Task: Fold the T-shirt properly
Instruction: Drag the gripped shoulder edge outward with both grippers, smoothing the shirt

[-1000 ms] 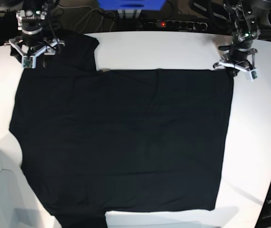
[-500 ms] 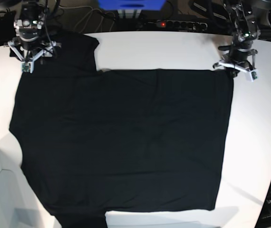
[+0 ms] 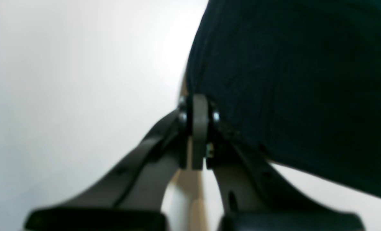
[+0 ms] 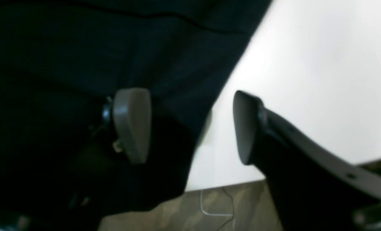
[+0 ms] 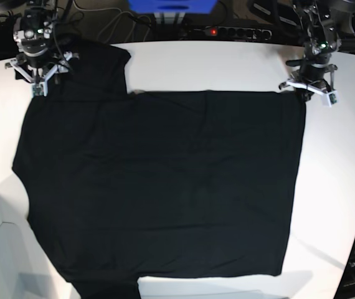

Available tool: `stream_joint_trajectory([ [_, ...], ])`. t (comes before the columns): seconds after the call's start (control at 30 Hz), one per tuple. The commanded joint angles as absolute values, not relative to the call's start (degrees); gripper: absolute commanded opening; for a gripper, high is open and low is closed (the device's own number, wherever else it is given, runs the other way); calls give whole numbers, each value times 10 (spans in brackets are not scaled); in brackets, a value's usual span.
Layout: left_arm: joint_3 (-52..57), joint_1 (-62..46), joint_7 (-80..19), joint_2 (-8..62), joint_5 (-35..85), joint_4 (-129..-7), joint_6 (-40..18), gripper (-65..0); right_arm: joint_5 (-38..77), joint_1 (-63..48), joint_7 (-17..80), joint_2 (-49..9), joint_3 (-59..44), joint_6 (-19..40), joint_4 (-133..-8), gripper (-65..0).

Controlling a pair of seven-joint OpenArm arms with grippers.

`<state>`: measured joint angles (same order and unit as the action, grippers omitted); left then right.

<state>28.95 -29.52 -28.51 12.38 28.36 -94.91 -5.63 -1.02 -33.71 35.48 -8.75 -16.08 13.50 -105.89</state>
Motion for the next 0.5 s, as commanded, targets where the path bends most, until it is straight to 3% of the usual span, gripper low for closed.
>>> stream_joint_trajectory([
  [0.0, 293, -296, -276, 131, 284, -957, -57, -650, -5, -342, 371, -89, -160, 166, -1053, -330],
  [0.33, 325, -297, -276, 128, 284, -958, -57, -650, -5, -336, 371, -91, -160, 183, -1026, -635],
  [0.47, 325, -297, -276, 129, 284, -960, -57, -650, -5, -330, 371, -89, -190, 183, -1031, -650],
])
